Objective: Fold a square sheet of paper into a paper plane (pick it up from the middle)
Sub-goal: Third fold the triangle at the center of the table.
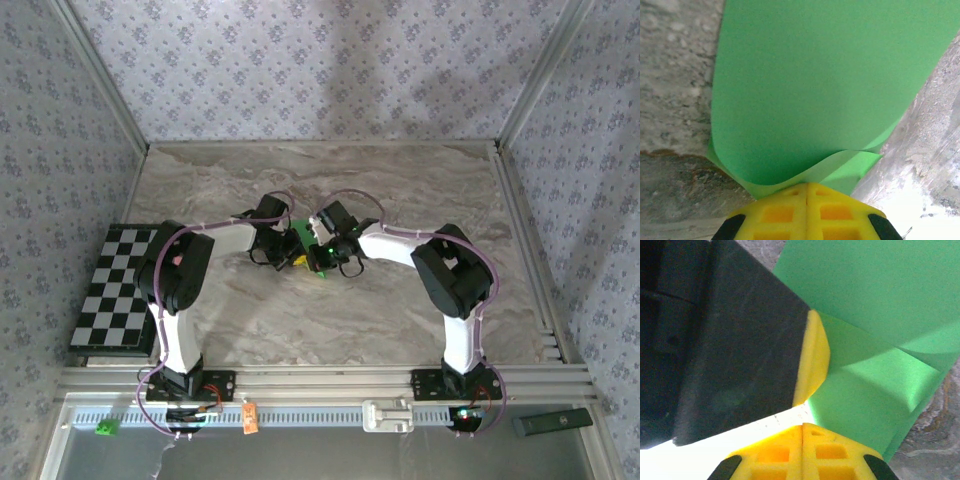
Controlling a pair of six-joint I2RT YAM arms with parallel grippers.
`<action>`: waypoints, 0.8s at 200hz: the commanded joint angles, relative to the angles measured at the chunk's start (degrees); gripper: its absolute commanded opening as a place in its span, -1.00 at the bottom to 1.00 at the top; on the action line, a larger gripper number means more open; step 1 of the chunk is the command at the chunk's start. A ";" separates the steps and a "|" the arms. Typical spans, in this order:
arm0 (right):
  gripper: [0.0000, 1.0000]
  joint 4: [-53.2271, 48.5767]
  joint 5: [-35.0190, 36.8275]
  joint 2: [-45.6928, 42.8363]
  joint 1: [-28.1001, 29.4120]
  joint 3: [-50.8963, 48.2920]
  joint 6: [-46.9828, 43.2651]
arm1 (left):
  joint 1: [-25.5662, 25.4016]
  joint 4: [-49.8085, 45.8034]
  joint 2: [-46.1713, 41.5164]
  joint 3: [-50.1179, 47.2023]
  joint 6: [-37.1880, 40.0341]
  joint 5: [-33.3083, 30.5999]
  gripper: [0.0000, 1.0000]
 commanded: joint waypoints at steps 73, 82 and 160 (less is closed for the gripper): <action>-0.91 -3.10 1.66 0.91 0.18 0.33 -0.81 | 0.26 -2.16 2.35 -0.72 0.17 -1.23 -1.00; -0.91 -3.25 1.84 1.06 0.06 0.33 -0.75 | 0.36 -2.21 2.35 -0.76 0.26 -1.23 -1.00; -0.93 -4.03 3.61 1.43 -0.30 0.26 -0.02 | 0.68 -2.29 2.52 -0.66 0.52 -0.89 -1.00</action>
